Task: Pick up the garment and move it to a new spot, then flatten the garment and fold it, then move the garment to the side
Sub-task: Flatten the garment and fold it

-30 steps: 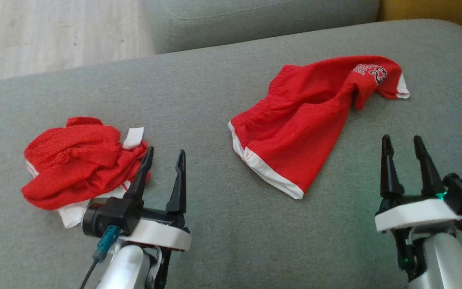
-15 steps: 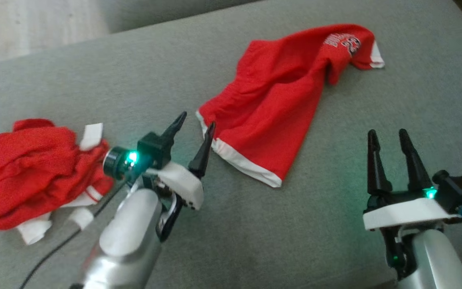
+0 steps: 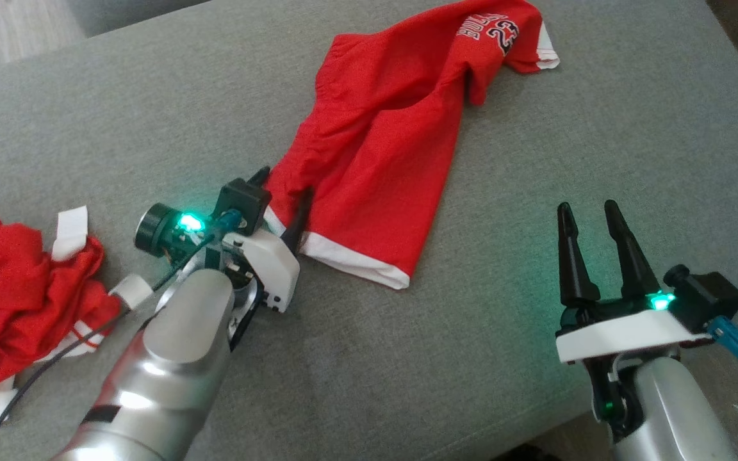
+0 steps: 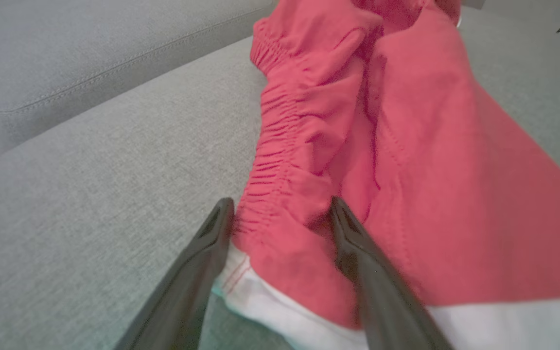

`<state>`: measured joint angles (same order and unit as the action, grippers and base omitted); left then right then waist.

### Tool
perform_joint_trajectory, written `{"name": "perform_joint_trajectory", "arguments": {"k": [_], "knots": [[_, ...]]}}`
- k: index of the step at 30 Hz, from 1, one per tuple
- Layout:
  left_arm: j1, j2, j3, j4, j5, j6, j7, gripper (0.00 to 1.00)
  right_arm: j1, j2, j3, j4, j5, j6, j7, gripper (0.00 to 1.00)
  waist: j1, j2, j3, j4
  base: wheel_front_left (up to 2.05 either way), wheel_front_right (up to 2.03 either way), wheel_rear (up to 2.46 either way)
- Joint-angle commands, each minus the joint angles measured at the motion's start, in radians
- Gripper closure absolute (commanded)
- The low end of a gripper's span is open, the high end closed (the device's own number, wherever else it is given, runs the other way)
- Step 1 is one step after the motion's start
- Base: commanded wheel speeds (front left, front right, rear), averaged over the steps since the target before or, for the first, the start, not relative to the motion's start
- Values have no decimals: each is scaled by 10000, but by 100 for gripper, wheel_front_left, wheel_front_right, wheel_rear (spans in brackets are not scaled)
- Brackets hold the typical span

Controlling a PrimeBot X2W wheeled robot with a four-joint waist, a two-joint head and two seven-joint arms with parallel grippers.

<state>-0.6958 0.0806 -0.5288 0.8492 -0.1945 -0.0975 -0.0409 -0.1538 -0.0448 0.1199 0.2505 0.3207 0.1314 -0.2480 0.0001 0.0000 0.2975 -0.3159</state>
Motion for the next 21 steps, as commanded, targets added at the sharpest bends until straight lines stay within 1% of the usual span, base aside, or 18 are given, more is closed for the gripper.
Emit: {"name": "perform_joint_trajectory", "arguments": {"k": [1,2,3,8,11,14,18,21], "knots": [[-354,196,108,-126,-21,-35,72,0,-220,-55,228,-230,83,-7,-112,0,-1,0,6,-54,0,0,0],[-384,232,5,-30,10,-79,134,24,-229,-55,240,-202,100,-7,-117,0,-1,0,-4,-80,0,0,0],[-414,272,-74,25,34,-110,127,100,-239,-55,246,-177,111,-7,-122,0,-1,0,-17,-101,0,0,0],[-637,418,-165,17,11,-170,-437,100,-256,-55,218,-93,128,-7,-133,0,-1,0,-237,-125,0,0,0],[-926,376,-173,-238,-94,-209,-871,100,-231,-55,266,-88,165,-7,-134,0,-1,0,-482,-91,0,0,0],[-1435,400,-305,-602,-214,-273,-986,100,-214,-55,378,-58,225,-7,-135,0,-1,0,-802,-89,0,0,0],[-2296,545,-679,-1158,-454,-320,-583,100,-197,-55,645,-3,366,-7,-136,0,-1,0,-1270,-195,0,0,0],[-2803,619,-1360,-1646,-953,-326,3,100,-163,-55,908,49,519,-7,-136,0,-1,0,-1606,-349,0,0,0]]}}
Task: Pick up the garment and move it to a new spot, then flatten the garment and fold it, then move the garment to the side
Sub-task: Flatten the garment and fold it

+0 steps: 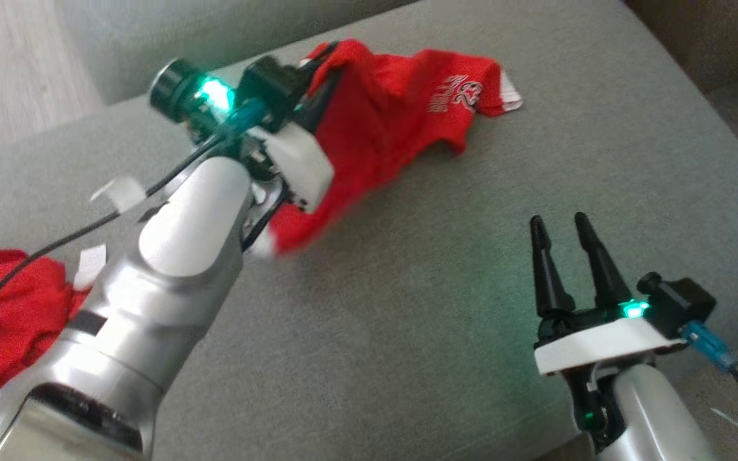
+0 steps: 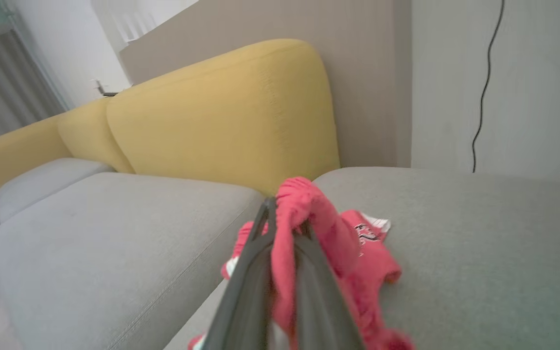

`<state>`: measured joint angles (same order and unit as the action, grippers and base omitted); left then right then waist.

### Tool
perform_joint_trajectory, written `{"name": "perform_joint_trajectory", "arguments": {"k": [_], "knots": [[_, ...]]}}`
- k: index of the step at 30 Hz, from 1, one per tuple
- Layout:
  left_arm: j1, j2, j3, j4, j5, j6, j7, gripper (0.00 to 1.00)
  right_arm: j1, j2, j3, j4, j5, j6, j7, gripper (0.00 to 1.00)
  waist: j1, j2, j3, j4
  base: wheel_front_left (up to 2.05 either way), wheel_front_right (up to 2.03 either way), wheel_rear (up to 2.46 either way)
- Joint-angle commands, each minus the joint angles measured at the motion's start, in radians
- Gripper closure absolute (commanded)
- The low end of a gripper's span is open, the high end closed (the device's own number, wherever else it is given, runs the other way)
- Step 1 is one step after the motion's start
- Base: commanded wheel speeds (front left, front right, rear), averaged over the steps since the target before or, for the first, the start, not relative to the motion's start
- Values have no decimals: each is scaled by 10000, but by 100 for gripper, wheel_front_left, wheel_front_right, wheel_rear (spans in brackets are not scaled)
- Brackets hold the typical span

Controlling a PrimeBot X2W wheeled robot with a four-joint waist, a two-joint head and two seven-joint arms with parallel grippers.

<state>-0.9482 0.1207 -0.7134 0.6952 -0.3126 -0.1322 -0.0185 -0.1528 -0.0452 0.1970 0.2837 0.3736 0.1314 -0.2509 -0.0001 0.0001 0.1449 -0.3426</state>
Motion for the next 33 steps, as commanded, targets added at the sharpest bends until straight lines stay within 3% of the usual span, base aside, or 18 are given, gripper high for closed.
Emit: {"name": "perform_joint_trajectory", "arguments": {"k": [1,7,11,18,21,26,33], "knots": [[-575,277,5,-451,-215,19,164,100,-159,-51,327,-248,99,-7,-107,0,1,-1,-267,-207,0,0,0],[-1233,114,-1048,-1221,-1540,17,968,100,-234,-51,951,-93,307,-7,-108,0,1,-1,-612,-745,0,0,0],[-1700,-335,-685,-1295,-2509,44,980,100,-261,-51,1135,2,410,-7,-108,0,1,-1,-740,-1056,0,0,0],[-2565,-671,125,-657,-3502,1033,599,100,-199,-51,1012,-39,451,-7,-108,0,1,-1,-571,-938,0,0,0],[-2430,-680,120,-209,-3621,1199,622,100,-223,-51,983,-67,439,-7,-108,0,1,-1,-466,-829,0,0,0],[-1339,-98,-92,1184,-3554,1424,764,100,-337,-51,858,-175,466,-7,-108,0,1,-1,-113,-539,0,0,0],[286,868,-564,2576,-3385,1231,842,100,-591,-51,762,-246,413,-7,-108,0,1,-1,619,-110,0,0,0]]}}
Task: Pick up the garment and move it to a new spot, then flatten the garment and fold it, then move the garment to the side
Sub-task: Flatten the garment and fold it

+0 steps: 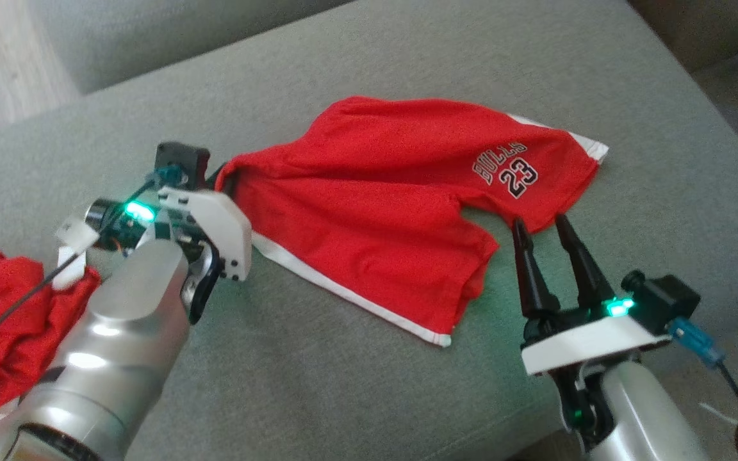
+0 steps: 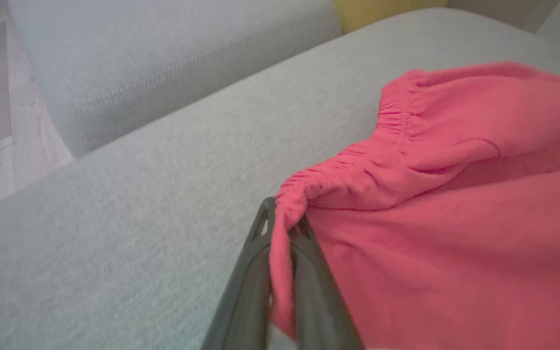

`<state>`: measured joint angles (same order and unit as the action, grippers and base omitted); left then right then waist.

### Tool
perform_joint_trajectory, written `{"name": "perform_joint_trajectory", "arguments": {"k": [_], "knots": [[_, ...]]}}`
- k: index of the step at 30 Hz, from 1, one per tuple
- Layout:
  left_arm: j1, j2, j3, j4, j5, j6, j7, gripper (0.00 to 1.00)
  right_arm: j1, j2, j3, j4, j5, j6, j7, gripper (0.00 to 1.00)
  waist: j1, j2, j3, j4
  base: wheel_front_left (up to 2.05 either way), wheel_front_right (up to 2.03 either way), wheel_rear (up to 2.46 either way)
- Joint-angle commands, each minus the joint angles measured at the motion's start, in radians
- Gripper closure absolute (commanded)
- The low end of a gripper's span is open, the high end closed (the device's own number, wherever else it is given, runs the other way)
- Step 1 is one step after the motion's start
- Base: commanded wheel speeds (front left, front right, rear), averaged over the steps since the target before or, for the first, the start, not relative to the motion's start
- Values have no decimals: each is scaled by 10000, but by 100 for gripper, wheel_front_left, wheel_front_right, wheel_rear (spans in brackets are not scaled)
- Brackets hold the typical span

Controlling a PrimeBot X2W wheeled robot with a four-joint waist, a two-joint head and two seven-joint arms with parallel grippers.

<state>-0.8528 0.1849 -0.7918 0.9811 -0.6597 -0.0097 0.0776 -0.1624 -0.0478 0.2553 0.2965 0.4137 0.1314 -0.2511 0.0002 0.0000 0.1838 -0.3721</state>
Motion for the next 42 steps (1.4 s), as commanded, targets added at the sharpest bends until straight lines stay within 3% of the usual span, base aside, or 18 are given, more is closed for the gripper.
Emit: {"name": "perform_joint_trajectory", "arguments": {"k": [1,3,4,15,24,31,32,37,42], "knots": [[-563,295,213,-176,81,-19,-199,73,-537,-24,149,-383,-6,-7,-106,0,-2,0,335,257,0,0,0],[-459,385,234,3,63,-25,-384,13,-604,-24,99,-385,-58,-7,-106,0,-2,0,526,408,0,0,0],[-444,411,240,69,56,-47,-474,0,-639,-24,82,-381,-87,-7,-106,0,-2,0,605,484,0,0,0],[-822,420,-141,169,646,-68,-2096,0,-994,-24,-139,-64,-468,-7,-107,0,-2,0,636,1349,0,0,0],[-533,310,2,-947,702,56,-3234,0,-927,-24,-928,397,-1010,-7,-107,0,-2,0,25,2227,0,0,0],[857,884,788,-3355,1095,1151,-3386,0,-795,-24,-1660,569,-1456,-7,-107,0,-2,0,-427,2986,0,0,0],[857,884,788,-3355,1095,1151,-3386,0,-795,-24,-1660,569,-1456,-7,-107,0,-2,0,-427,2986,0,0,0],[2921,1210,1625,-5629,1615,2033,-3390,0,-608,-24,-2380,537,-1736,-7,-31,0,-2,0,-647,3570,0,0,0],[4493,1105,2120,-6960,1952,2371,-3391,0,-779,-24,-3278,357,-2372,-7,668,0,-2,0,-504,4042,0,0,0]]}}
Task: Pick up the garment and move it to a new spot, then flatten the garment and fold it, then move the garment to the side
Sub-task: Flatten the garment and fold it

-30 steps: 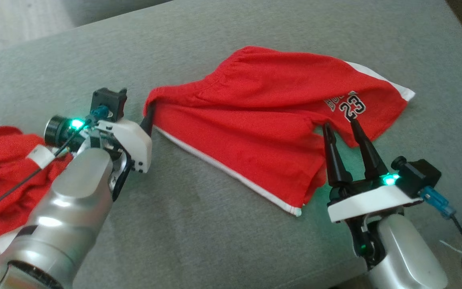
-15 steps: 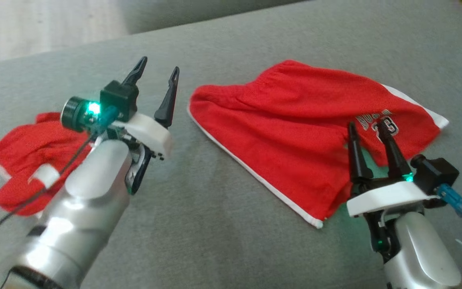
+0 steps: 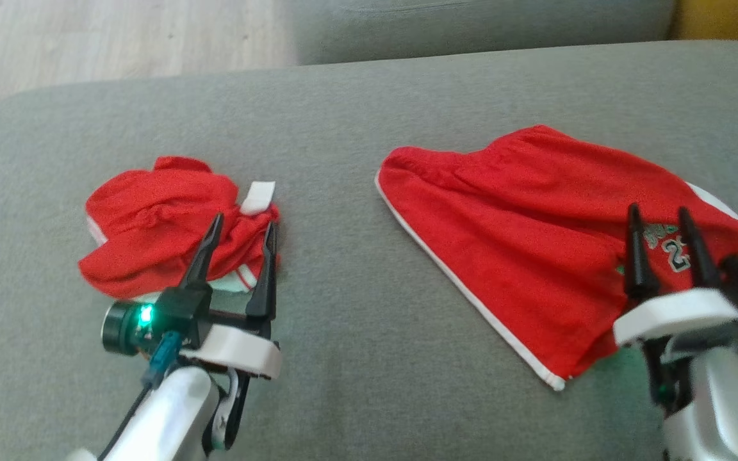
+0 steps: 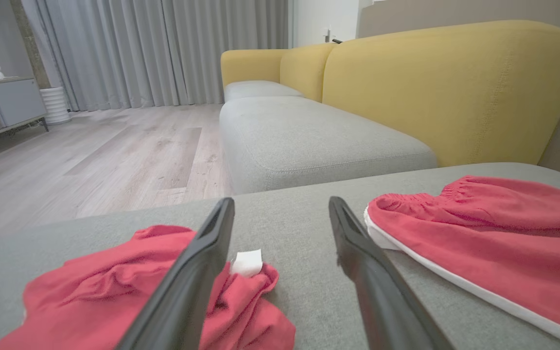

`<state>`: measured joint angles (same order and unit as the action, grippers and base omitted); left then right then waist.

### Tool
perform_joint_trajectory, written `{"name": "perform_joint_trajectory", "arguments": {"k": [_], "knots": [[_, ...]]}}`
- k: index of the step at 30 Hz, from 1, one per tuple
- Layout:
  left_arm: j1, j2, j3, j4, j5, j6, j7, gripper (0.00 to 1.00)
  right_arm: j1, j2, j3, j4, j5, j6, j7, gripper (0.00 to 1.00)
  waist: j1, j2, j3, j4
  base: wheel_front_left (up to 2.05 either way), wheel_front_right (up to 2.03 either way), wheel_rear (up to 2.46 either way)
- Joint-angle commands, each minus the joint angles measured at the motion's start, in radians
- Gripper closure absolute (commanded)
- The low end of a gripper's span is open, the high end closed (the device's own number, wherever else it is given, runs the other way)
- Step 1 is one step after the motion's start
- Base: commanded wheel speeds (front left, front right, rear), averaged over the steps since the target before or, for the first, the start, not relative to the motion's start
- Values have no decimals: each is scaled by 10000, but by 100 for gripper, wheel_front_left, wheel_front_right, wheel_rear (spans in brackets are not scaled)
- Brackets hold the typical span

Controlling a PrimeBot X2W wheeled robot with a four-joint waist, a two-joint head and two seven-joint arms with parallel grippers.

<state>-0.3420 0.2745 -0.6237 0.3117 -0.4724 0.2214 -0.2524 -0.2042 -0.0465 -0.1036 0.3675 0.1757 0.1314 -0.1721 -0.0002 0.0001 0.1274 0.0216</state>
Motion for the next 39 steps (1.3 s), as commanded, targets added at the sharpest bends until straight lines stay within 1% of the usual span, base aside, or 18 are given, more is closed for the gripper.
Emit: {"name": "perform_joint_trajectory", "arguments": {"k": [1,5,9,11,14,15,16,21,26,27,28,30,32,33,39], "knots": [[-449,169,494,-378,122,53,-92,0,-507,-37,110,-376,-185,-7,184,0,2,-1,127,176,0,0,0],[-244,17,711,-618,311,-49,-92,0,-1511,-37,-499,-370,-876,-7,1717,0,2,-1,442,358,0,0,0],[-342,-176,904,-630,458,-220,-92,0,-2787,-55,-474,170,-2013,-7,3508,0,2,-1,801,482,0,0,0],[-428,-302,920,-574,536,-345,-92,0,-3380,-266,-118,664,-2285,-7,4241,0,2,-1,973,576,0,0,0],[-560,-515,929,-449,649,-524,-93,0,-4130,-783,609,1614,-2133,-7,5164,0,2,-1,1217,765,0,0,0],[-605,-591,934,-413,688,-580,-93,0,-4325,-1025,879,1950,-2069,-7,5418,0,2,-1,1301,847,0,0,0],[-680,-750,954,-335,757,-684,-93,0,-4646,-1439,1370,2585,-1778,-7,5846,0,2,-1,1448,1020,0,0,0],[-777,-1056,1086,-215,954,-896,-93,0,-5185,-2374,2554,3766,-1049,-7,6558,0,2,-1,1755,1371,0,0,0],[-821,-1251,1333,-186,1154,-1066,-93,0,-5424,-2988,3328,4533,-290,-7,7061,0,2,-1,1952,1572,0,0,0],[-819,-1289,1391,-189,1189,-1096,-93,0,-5470,-3081,3387,4625,-136,-7,7090,91,2,-1,1977,1591,0,0,0],[-816,-1326,1448,-194,1226,-1123,-93,0,-5525,-3171,3444,4683,-5,-7,7063,100,2,-1,2003,1605,0,0,0],[-804,-1405,1546,-200,1310,-1173,-93,0,-5689,-3374,3424,4736,114,-7,6783,100,2,-1,2052,1624,0,0,0],[-792,-1496,1619,-191,1387,-1234,-93,0,-5881,-3525,3346,4751,46,-7,6265,100,2,-1,2098,1646,0,0,0],[-792,-1496,1619,-191,1387,-1234,-93,0,-5881,-3525,3346,4751,46,-7,6265,100,2,-1,2098,1646,0,0,0],[-905,-1735,1760,-152,1578,-1478,-93,0,-6653,-3782,3170,4839,-668,-7,4470,100,2,-1,2322,1831,0,0,0]]}}
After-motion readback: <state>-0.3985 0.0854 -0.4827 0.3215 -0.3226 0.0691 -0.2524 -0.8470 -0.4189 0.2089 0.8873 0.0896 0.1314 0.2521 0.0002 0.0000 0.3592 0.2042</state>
